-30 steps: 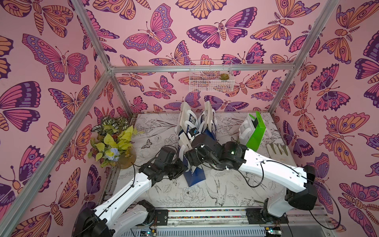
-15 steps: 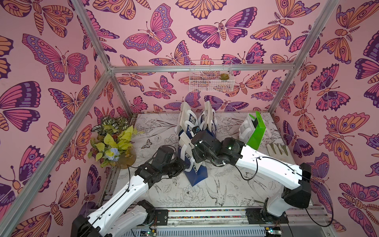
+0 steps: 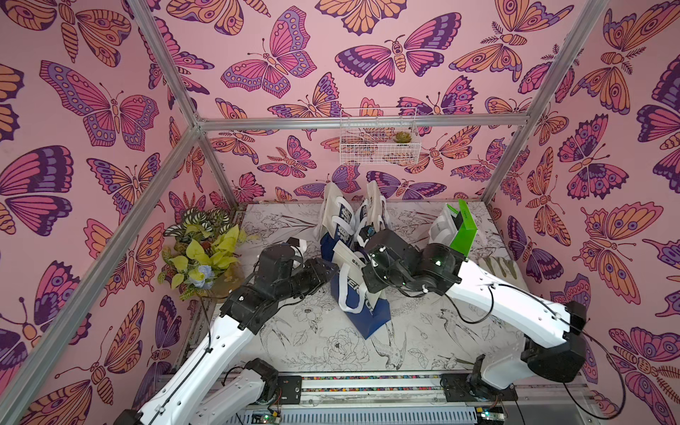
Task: Open the takeout bag
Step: Move the takeout bag to the center of the board.
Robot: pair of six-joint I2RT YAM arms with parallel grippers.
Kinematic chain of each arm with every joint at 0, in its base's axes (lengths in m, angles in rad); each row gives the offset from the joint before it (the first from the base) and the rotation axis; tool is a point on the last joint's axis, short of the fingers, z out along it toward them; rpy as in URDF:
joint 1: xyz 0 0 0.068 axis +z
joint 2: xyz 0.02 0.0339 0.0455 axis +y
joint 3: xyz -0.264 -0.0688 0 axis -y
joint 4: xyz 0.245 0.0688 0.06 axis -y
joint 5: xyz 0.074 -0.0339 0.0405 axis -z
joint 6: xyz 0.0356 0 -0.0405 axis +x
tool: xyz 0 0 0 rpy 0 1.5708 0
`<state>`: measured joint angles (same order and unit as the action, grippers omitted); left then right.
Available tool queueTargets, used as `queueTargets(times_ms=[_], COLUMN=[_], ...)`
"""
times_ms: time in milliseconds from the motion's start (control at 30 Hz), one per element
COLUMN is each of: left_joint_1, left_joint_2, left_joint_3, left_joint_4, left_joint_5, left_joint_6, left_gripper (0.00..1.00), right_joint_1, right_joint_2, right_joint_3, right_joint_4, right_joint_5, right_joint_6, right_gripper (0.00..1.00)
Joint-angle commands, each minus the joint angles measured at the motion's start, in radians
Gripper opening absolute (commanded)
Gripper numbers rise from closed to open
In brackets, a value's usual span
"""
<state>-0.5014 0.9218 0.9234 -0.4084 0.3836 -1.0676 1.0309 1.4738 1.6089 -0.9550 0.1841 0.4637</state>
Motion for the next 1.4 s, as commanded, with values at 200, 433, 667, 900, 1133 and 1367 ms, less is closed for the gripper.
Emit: queueTargets(times_ms=[200, 433, 667, 900, 1133, 1367], left_joint_1=[-0.054, -0.074, -0.073, -0.074, -0.074, -0.074], left_joint_2=[0.151, 0.232, 0.242, 0.242, 0.263, 0.278], left_joint_3=[-0.103, -0.101, -0.11, -0.099, -0.097, -0.09], left_joint_4=[0.545, 0.653, 0.62, 0.591, 0.634, 0.639], left_joint_5=[0.139, 0.146, 0.137, 0.144, 0.157, 0.16], left_joint_6=[-0.182, -0.2, -0.183, -0.16, -0.161, -0.152], left_gripper=[0.44, 0.43, 0.42, 0.43, 0.43, 0.43], right_joint_1=[-0.147, -0.158, -0.172, -0.212, -0.266, -0.306], right_joint_2=[-0.176, -0.152, -0.072, -0.058, -0.098, -0.145], right_joint_3=[-0.196, -0.125, -0.058, -0.07, -0.132, -0.197], right_joint_4=[0.038, 0.015, 0.037, 0.084, 0.175, 0.241], right_joint_5=[-0.189, -0.16, -0.182, -0.234, -0.399, -0.496], right_joint_6=[-0.037, -0.037, -0.028, -0.009, 0.008, 0.026], right_gripper=[0.03, 0.36, 0.26, 0.09, 0.0, 0.0])
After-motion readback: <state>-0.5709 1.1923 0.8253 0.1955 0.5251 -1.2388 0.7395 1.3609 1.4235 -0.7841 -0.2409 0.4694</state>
